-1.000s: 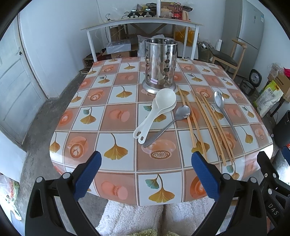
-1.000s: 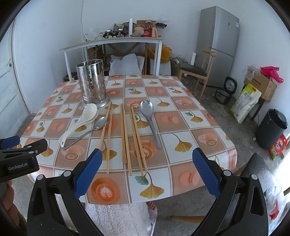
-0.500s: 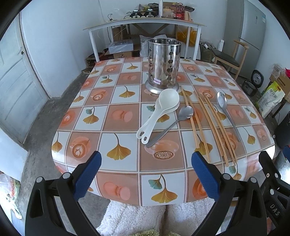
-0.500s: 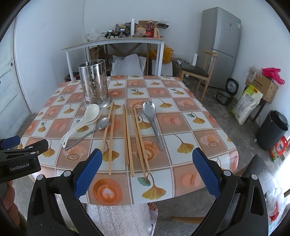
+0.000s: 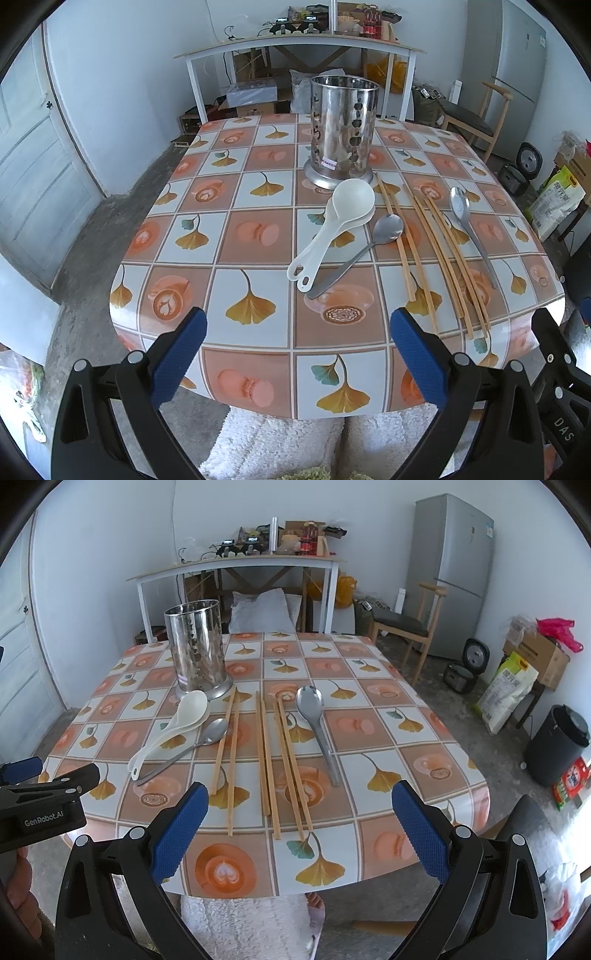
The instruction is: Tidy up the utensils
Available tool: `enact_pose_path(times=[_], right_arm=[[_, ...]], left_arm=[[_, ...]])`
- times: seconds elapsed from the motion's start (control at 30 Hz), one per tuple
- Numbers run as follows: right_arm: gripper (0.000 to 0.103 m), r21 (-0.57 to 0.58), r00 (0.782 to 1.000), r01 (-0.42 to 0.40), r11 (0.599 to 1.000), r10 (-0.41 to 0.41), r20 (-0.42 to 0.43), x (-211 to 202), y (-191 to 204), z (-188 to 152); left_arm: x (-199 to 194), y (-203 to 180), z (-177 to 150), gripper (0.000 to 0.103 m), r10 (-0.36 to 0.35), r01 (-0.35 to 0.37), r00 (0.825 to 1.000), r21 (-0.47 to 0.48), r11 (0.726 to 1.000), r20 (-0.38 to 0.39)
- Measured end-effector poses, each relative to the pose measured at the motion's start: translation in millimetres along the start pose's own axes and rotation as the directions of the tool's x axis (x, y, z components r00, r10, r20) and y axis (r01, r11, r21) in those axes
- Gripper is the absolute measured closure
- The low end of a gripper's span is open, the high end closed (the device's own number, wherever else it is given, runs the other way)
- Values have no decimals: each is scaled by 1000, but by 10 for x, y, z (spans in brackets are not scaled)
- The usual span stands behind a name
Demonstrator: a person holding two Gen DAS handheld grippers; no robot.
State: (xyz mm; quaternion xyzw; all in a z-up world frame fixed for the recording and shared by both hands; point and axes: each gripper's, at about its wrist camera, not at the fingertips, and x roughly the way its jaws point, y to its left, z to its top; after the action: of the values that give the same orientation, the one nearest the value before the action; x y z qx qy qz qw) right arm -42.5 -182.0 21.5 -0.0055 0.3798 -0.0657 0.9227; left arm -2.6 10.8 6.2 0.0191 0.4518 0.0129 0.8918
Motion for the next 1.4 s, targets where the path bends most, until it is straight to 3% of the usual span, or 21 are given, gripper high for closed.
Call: enact_pose_path(times=[1.4], right_arm=[[8, -1, 1000, -8, 1000, 8, 1, -10, 28, 23]], left_arm=[[-3, 17, 11, 6, 5, -5, 1000, 0, 1000, 0]])
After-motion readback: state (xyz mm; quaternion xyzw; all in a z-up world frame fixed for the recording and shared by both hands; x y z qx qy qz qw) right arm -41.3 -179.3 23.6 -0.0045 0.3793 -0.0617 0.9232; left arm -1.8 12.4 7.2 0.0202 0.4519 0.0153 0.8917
